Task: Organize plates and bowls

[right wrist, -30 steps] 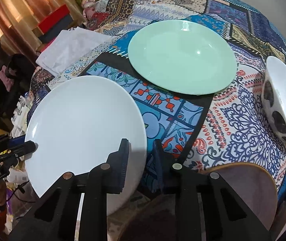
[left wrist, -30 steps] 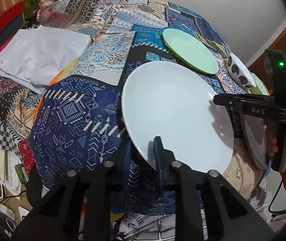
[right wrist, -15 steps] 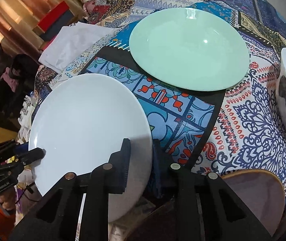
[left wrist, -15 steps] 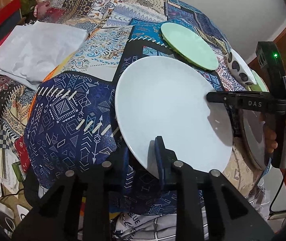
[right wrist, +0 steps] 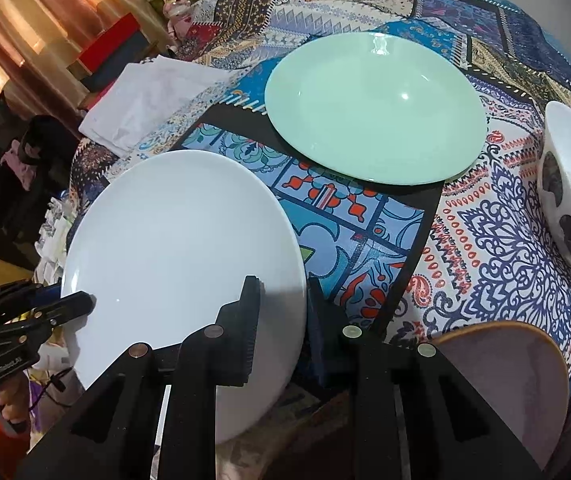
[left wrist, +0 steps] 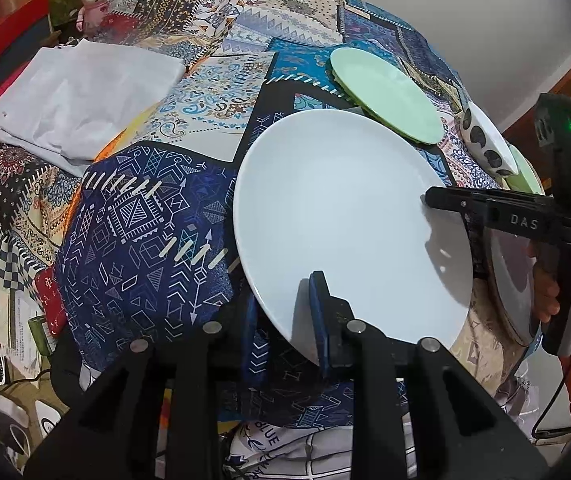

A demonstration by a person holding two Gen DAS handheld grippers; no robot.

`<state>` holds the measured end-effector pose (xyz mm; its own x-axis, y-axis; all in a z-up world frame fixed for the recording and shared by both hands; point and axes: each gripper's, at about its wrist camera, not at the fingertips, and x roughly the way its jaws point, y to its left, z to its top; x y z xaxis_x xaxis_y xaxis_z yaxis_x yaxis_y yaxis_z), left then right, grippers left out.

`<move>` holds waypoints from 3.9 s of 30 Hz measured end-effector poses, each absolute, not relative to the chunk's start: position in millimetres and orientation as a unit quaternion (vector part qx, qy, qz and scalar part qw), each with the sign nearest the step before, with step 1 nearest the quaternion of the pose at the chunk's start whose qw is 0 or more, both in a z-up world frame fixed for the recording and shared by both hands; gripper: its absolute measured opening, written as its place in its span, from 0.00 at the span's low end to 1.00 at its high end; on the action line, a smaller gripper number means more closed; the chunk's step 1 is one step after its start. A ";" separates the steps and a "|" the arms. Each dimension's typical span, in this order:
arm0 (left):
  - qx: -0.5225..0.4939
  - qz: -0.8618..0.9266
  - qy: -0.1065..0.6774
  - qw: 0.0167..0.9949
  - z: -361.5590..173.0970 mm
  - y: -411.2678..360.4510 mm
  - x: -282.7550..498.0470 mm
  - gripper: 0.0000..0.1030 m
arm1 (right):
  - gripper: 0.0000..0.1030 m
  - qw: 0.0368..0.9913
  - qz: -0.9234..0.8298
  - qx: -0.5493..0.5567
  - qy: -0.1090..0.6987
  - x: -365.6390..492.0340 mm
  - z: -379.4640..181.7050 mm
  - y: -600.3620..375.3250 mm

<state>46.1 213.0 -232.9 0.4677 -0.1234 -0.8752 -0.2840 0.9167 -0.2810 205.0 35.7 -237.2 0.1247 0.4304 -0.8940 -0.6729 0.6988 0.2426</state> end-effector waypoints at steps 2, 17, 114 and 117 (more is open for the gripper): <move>-0.197 0.051 0.512 0.835 -231.2 213.0 45.8 0.24 | 0.20 0.744 0.375 -0.107 0.543 204.9 -234.6 32.4; -0.192 0.054 0.489 0.849 -208.1 209.7 49.5 0.24 | 0.20 0.765 0.376 -0.079 0.517 200.7 -210.0 11.3; -0.066 -0.076 0.538 0.837 -220.5 28.7 136.4 0.28 | 0.21 0.811 0.254 0.088 0.519 165.8 -220.0 -199.9; -0.063 -0.076 0.536 0.838 -221.6 27.1 137.1 0.28 | 0.21 0.812 0.253 0.087 0.518 163.6 -218.8 -201.0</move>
<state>137.1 27.1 -221.6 0.4137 -0.1946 -0.8894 0.0598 0.9806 -0.1868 163.6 -201.0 -218.8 0.3354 0.5021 -0.7971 -0.3209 0.8564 0.4044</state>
